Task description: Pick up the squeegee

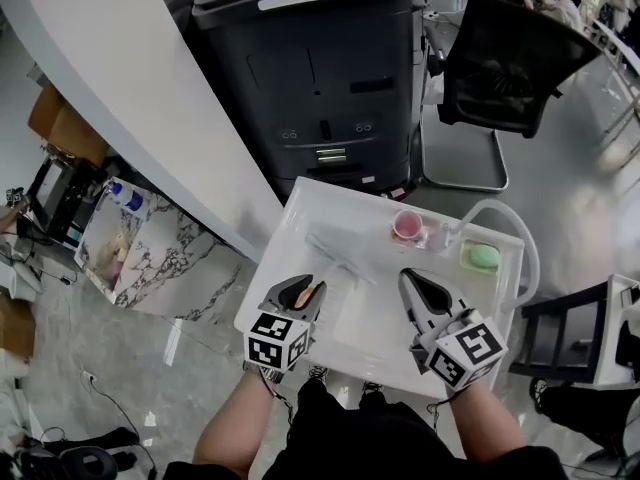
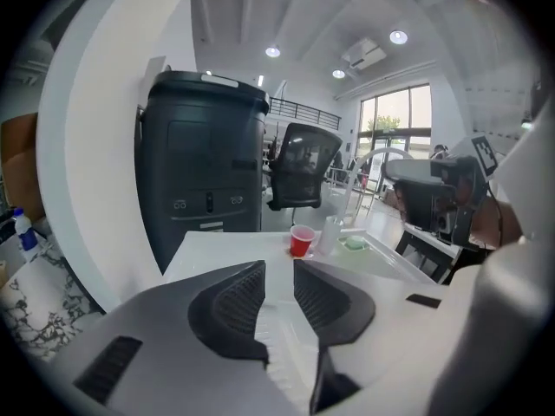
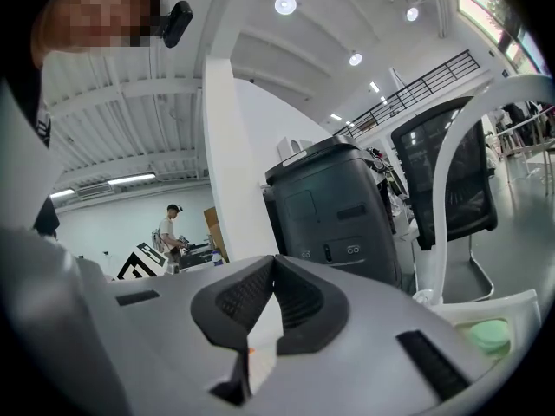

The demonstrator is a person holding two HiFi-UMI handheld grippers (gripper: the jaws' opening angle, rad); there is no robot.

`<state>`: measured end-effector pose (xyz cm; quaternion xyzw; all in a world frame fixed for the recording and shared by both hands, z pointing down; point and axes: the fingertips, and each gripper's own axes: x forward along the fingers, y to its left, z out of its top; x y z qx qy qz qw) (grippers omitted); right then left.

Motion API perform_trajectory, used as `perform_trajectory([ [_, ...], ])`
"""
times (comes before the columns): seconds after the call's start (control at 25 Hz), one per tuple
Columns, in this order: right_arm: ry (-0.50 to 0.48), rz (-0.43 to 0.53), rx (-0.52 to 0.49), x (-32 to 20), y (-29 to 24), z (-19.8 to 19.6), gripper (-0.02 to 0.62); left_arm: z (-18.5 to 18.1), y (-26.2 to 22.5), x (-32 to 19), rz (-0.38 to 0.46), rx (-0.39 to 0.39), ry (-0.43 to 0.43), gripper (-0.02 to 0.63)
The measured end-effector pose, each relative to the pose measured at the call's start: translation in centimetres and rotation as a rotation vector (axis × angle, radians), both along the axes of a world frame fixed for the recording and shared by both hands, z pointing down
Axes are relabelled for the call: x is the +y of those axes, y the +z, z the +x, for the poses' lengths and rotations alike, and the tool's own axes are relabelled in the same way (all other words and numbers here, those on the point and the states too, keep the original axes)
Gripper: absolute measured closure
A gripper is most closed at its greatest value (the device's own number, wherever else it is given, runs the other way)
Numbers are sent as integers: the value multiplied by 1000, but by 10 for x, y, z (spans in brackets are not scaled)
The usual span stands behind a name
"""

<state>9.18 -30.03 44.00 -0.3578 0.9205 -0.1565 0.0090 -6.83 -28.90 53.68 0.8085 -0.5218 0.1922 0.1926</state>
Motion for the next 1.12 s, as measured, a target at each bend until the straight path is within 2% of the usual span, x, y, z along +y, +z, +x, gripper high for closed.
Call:
perform_trajectory([
  [0.08, 32, -16, 4, -3, 6, 4, 578, 0, 21, -7, -51, -36, 30, 462],
  [0.36, 144, -74, 28, -5, 26, 5, 578, -8, 102, -22, -236, -151, 158, 401],
  [0.56, 225, -112, 61, -2, 37, 8, 578, -15, 150, -35, -325, -237, 241, 399],
  [0.76, 306, -145, 76, -1, 49, 14, 578, -14, 178, -43, -406, -256, 300, 397],
  [1.12, 379, -184, 82, -5, 63, 16, 578, -6, 204, -54, -463, -278, 375, 399],
])
